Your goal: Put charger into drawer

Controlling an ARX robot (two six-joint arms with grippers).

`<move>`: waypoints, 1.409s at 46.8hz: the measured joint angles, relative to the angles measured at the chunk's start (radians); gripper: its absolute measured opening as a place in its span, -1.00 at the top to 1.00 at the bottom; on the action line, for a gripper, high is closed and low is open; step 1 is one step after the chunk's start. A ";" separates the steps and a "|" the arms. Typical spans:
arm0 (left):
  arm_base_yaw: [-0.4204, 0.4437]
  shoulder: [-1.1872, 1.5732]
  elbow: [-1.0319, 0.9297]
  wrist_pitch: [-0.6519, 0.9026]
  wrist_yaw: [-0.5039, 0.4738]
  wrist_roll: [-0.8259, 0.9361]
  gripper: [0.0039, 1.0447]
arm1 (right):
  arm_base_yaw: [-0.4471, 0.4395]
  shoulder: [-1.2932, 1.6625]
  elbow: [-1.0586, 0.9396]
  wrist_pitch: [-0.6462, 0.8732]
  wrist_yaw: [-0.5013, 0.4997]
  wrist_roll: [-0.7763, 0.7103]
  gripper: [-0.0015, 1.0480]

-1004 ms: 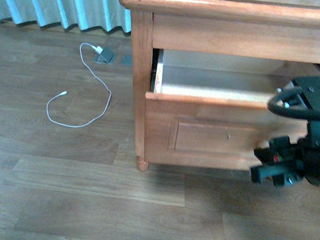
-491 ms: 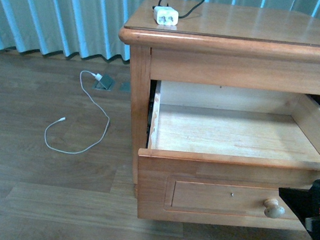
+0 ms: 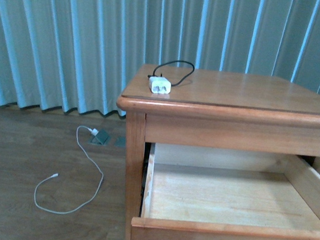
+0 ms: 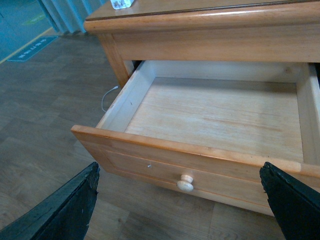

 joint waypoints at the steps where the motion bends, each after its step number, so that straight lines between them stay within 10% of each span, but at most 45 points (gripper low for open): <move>1: 0.000 0.000 0.000 0.000 0.000 0.000 -0.89 | -0.023 -0.021 -0.003 -0.015 -0.025 -0.003 -0.84; 11: 0.000 0.000 0.000 0.000 0.000 0.000 -0.89 | -0.257 -0.137 -0.055 -0.011 -0.250 -0.003 -0.84; 27: 0.000 0.000 0.000 0.000 0.000 0.000 -0.89 | -0.343 -0.148 -0.116 0.109 -0.228 0.022 -0.84; 36: 0.000 0.000 0.000 0.000 0.000 0.000 -0.89 | -0.169 -0.294 -0.209 0.240 0.247 0.000 -0.23; 45: 0.000 0.000 0.000 0.000 0.000 0.000 -0.89 | -0.052 -0.405 -0.237 0.145 0.369 -0.007 0.50; 59: -0.005 0.004 0.000 0.000 -0.024 -0.003 -0.89 | -0.048 -0.503 -0.245 0.066 0.373 -0.009 -0.51; 66: -0.224 0.236 0.051 0.054 -0.661 -0.198 -0.89 | -0.048 -0.504 -0.245 0.066 0.373 -0.008 -0.87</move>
